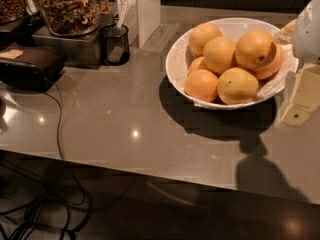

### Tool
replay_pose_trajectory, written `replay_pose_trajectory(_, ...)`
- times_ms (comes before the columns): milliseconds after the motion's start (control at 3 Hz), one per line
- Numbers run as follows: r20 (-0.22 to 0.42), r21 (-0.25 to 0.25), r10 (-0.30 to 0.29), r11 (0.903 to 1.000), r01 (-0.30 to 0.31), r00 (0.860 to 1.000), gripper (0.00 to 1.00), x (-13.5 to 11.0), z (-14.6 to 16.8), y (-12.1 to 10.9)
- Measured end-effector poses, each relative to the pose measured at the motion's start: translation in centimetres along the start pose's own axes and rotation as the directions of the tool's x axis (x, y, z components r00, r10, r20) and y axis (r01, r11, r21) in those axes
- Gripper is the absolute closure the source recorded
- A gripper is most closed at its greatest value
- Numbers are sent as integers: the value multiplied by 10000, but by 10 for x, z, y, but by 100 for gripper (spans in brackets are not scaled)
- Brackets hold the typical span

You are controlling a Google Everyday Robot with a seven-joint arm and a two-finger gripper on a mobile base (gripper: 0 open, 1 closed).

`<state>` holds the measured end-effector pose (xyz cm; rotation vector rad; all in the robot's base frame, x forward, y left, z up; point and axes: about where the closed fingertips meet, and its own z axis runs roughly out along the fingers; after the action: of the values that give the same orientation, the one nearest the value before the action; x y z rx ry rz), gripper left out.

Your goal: Pick orange from white bowl

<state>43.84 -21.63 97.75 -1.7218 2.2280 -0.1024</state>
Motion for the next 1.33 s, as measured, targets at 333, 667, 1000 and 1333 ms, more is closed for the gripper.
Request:
replay_pose_trajectory(333,124,75,11,10000,-12,9999,0,-2,-2,-2)
replay_pose_trajectory(667,467,332,-53,9994,38,9989,0,-13,-7,-19)
replay_pose_trajectory(1000,952,479,-128,9988,83,9954,0,-29,-5,-44)
replay_pose_trajectory(1333,1310,316,-674,9975,638,9891,0,-45,-2,-49)
